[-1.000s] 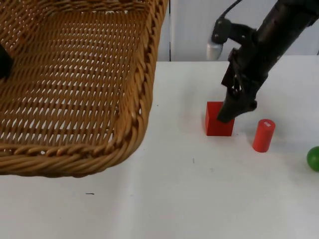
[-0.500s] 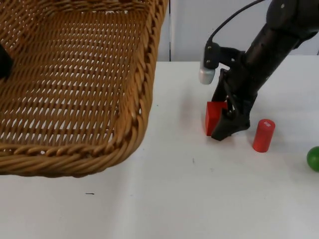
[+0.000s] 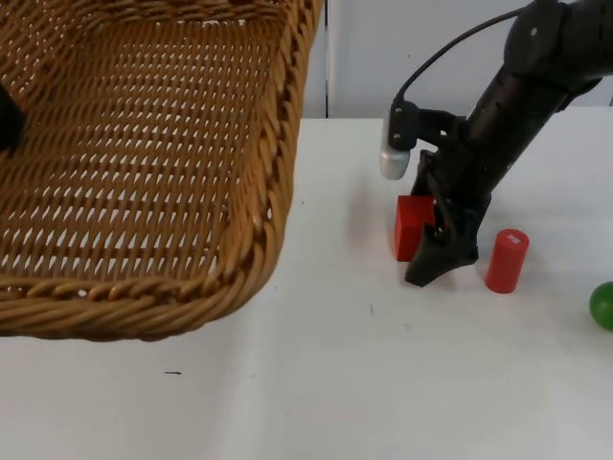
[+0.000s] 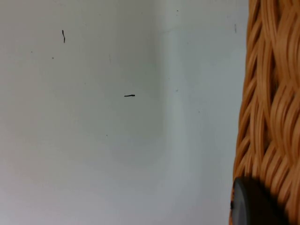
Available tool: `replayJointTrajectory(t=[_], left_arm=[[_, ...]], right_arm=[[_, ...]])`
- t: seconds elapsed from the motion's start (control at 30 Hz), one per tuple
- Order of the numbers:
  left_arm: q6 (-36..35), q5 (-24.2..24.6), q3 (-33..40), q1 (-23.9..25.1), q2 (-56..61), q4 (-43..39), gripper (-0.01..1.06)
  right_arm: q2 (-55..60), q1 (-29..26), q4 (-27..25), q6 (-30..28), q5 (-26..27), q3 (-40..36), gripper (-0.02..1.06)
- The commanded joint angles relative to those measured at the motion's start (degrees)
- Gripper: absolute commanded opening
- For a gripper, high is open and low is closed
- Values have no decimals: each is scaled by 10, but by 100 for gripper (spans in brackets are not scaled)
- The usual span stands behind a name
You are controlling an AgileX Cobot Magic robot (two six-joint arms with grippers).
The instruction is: Pick up the basket with the left hand and place the object to the left of the red cylinder into the basket with the right hand.
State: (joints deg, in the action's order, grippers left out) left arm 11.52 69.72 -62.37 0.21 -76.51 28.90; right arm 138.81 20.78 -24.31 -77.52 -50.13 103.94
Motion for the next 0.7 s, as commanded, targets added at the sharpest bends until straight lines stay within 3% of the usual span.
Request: replayJointTrajectory(t=[0.0,0.37,0.67], left_arm=[[-5,2,-1,-2,5,22,0],[-11,2,-1,-2,5,27,0],[-13,2,-1,-2,5,33,0]], right_arm=[[-2,4,-1,0,-6,3,104],[-2,4,1,1,11,3,90],[-2,4,1,1,20,3,61]])
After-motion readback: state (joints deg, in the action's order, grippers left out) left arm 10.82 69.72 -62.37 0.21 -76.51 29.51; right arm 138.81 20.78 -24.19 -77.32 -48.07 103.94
